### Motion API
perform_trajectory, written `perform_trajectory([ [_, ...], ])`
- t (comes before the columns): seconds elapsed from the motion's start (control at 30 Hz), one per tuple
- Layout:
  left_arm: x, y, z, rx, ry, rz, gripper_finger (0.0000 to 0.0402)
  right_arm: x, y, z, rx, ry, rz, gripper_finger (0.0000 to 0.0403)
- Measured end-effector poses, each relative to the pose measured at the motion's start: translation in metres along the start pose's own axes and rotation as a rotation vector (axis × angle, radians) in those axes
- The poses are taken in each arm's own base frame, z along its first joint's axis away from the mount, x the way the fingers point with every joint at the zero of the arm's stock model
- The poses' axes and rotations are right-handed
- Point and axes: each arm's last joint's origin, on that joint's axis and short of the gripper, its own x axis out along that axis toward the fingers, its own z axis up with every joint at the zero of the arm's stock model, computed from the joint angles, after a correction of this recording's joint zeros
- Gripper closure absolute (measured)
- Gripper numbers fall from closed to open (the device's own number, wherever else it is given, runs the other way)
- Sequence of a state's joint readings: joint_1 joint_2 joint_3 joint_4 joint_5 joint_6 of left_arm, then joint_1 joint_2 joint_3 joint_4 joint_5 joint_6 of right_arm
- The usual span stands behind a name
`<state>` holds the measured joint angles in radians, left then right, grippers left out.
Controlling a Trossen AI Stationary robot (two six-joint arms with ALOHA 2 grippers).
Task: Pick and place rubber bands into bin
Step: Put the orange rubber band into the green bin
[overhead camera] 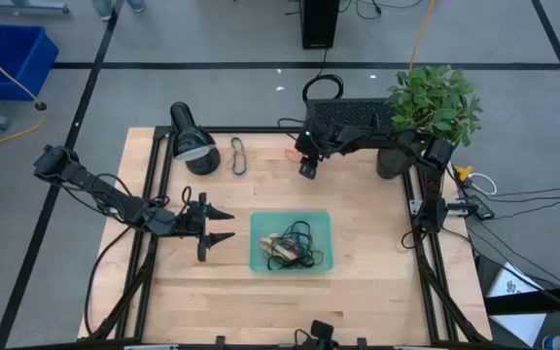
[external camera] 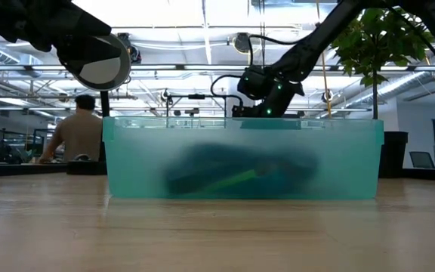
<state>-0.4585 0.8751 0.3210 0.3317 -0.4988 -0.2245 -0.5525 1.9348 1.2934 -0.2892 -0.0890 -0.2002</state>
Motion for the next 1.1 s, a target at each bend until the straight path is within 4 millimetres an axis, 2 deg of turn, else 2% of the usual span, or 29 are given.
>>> perform_trajectory([
  [0.23, 0.001, 0.002, 0.000, 0.019, -0.001, 0.010, 0.0156, -0.001, -0.005, 0.022, -0.030, 0.023, 0.021, 0.0248],
  [0.4, 0.003, 0.006, 0.001, 0.002, -0.002, 0.030, 0.0156, 0.001, -0.009, 0.023, -0.043, 0.021, 0.015, 0.0248],
  [0.63, 0.005, 0.010, 0.002, -0.003, -0.002, 0.053, 0.0156, 0.007, -0.014, 0.015, -0.032, 0.071, 0.021, 0.0248],
  [1.1, 0.005, 0.013, 0.000, -0.015, 0.018, 0.054, 0.0156, 0.044, -0.013, -0.001, -0.111, 0.154, 0.061, 0.0248],
])
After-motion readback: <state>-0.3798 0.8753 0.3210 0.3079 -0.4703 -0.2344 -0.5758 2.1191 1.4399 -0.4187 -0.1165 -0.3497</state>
